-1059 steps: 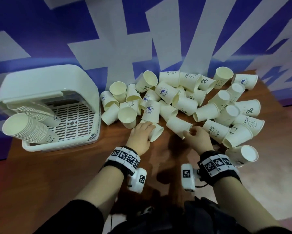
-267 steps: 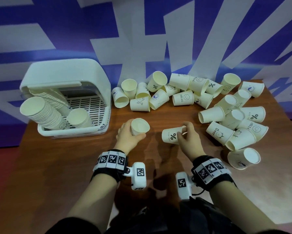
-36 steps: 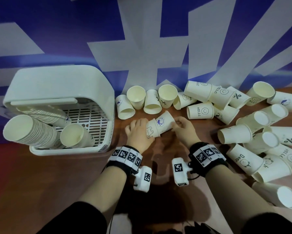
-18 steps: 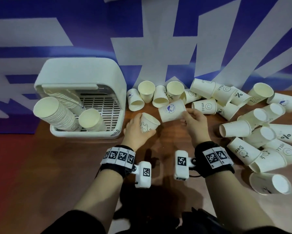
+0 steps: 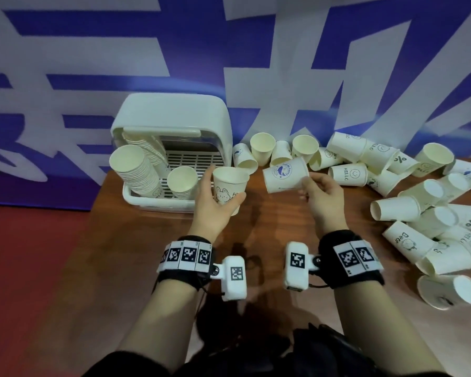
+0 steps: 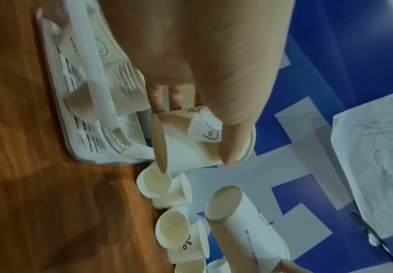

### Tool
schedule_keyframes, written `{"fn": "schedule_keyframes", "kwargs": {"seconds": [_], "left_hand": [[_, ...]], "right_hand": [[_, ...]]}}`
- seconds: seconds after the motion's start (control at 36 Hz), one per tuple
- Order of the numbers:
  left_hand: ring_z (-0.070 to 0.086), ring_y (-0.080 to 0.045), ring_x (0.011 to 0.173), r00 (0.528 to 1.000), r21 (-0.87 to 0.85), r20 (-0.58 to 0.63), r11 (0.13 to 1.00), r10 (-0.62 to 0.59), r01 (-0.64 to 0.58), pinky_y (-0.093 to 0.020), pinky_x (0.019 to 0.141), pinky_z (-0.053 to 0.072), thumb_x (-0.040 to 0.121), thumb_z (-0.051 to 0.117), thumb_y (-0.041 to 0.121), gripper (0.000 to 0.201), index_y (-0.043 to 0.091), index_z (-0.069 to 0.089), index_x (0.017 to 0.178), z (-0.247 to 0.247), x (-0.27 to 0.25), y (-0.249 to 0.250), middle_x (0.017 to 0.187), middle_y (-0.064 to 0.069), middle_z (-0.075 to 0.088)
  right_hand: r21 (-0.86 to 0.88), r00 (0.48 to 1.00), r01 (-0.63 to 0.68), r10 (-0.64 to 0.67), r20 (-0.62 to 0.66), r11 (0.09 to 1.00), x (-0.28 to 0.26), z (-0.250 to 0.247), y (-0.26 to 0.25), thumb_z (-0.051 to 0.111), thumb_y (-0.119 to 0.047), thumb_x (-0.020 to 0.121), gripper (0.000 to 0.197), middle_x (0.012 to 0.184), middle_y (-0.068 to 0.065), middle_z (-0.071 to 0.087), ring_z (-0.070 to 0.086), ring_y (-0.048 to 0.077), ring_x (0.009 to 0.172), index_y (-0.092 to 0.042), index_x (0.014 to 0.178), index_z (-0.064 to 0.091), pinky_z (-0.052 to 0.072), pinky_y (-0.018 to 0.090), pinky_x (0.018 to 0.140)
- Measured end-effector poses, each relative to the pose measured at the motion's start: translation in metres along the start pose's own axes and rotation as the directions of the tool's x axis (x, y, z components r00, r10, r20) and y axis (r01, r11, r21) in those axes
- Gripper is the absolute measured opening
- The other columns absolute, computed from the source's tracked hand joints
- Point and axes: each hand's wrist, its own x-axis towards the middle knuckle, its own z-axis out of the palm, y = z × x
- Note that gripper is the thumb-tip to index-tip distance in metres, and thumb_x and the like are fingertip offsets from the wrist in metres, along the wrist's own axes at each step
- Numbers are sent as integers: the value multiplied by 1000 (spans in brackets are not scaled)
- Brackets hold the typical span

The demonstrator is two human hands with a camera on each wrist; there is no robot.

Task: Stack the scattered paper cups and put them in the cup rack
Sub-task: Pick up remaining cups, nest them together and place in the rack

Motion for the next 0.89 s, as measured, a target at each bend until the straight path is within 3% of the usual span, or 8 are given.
{"fn": "schedule_keyframes", "kwargs": {"seconds": [0.17, 0.25, 0.36, 0.42, 0.53, 0.58, 0.75, 0.89], "left_hand": [[41, -17, 129, 1000, -42, -24, 999, -1, 0, -40, 108, 40, 75, 80, 27, 82, 27, 31, 141, -28, -4, 3, 144, 4, 36], [48, -9, 115, 999, -92, -50, 996, -4, -1, -37, 101, 46, 74, 81, 22, 75, 34, 35, 132, -41, -5, 5, 134, 7, 42], [46, -13, 124, 997, -110, -75, 994, 4, -12, -43, 104, 44, 72, 82, 23, 74, 30, 39, 131, -60, -5, 2, 133, 5, 47], [45, -13, 123, 996, -109, -90, 994, 12, -22, -40, 105, 43, 73, 81, 21, 75, 26, 38, 134, -70, -4, 0, 132, 4, 47], [41, -7, 119, 987, -105, -157, 993, 39, -56, -22, 98, 34, 76, 79, 18, 76, 20, 36, 137, -87, -4, 4, 129, 7, 45], [40, -6, 121, 984, -129, -174, 990, 41, -64, -21, 100, 33, 76, 79, 16, 75, 21, 35, 137, -95, -3, 3, 128, 9, 44], [38, -11, 126, 977, -152, -204, 984, 58, -90, -42, 111, 37, 75, 79, 14, 78, 26, 32, 137, -112, 7, -1, 128, 11, 39], [41, -13, 124, 983, -137, -165, 986, 76, -99, -43, 108, 40, 75, 79, 16, 79, 27, 31, 137, -119, 16, -8, 127, 9, 40]], "right_hand": [[-6, 999, 31, -31, 35, 999, -15, 18, -7, 56, -11, 92, 11, 77, 1, 61, 55, 2, 58, -7, 100, 62, 46, 14, 57], [-6, 998, 49, -49, 37, 999, -20, 29, -11, 56, -11, 92, 12, 77, 3, 60, 55, 2, 59, -4, 100, 62, 46, 14, 57], [-8, 997, 59, -59, 46, 998, -30, 46, -14, 57, -11, 90, 11, 80, 4, 61, 56, 8, 66, -6, 98, 62, 47, 18, 62], [-12, 996, 66, -65, 54, 998, -36, 55, -15, 56, -11, 91, 11, 80, 4, 61, 56, 8, 65, -6, 98, 62, 46, 17, 61], [-34, 995, 81, -79, 57, 996, -45, 69, -18, 58, -11, 90, 6, 80, 3, 63, 57, 11, 69, -14, 90, 63, 48, 22, 65], [-39, 995, 90, -87, 56, 995, -49, 76, -20, 58, -11, 90, 7, 78, 2, 63, 57, 10, 67, -11, 93, 63, 48, 23, 65], [-64, 994, 102, -99, 53, 993, -56, 93, -22, 58, -14, 88, 17, 77, 1, 64, 58, 11, 69, -5, 100, 65, 48, 27, 67], [-66, 992, 125, -122, 41, 990, -60, 105, -25, 58, -12, 88, 11, 76, -3, 64, 58, 11, 71, -10, 96, 66, 47, 27, 68]]}}
